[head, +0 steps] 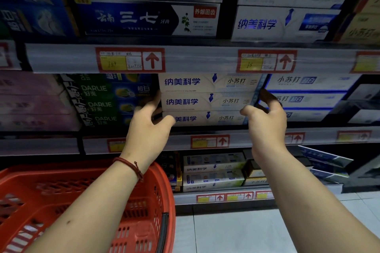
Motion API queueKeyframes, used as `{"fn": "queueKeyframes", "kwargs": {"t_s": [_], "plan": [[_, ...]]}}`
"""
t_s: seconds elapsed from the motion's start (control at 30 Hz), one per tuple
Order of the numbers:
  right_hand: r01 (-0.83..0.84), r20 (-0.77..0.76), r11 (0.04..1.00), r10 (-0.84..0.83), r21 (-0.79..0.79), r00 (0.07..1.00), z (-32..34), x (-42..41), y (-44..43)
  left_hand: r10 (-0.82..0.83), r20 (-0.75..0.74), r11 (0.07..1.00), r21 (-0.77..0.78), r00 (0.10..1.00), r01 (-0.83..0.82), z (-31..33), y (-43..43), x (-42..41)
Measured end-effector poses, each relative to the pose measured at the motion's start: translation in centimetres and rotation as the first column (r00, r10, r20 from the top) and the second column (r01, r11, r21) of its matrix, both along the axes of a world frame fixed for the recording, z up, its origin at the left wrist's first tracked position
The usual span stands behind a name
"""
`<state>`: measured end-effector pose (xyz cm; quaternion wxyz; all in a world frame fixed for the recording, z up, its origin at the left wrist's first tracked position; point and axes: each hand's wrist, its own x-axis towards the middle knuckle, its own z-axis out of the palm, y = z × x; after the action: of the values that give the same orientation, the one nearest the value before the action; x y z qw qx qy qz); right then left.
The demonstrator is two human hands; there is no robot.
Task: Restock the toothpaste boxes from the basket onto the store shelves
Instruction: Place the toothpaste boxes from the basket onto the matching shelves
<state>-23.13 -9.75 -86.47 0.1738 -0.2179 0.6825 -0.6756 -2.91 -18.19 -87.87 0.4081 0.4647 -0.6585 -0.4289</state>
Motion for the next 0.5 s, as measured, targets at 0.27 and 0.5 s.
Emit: {"fn": "queueKeyframes", "kwargs": {"t_s": [0.27, 0.5], "plan": [[-0.009, 0.038, 1.0, 0.009, -0.008, 0.999, 0.12, -0.2, 0.29, 0.007, -0.109, 0.997, 0.072, 0.994, 0.001, 0.76, -0.23, 0.1], [-0.014, 0.067, 1.0, 0.016, -0.026, 0.998, -0.01, -0.7, 0.24, 0.066, -0.121, 0.995, 0.076, 0.99, -0.057, 1.03, 0.39, -0.4]]}}
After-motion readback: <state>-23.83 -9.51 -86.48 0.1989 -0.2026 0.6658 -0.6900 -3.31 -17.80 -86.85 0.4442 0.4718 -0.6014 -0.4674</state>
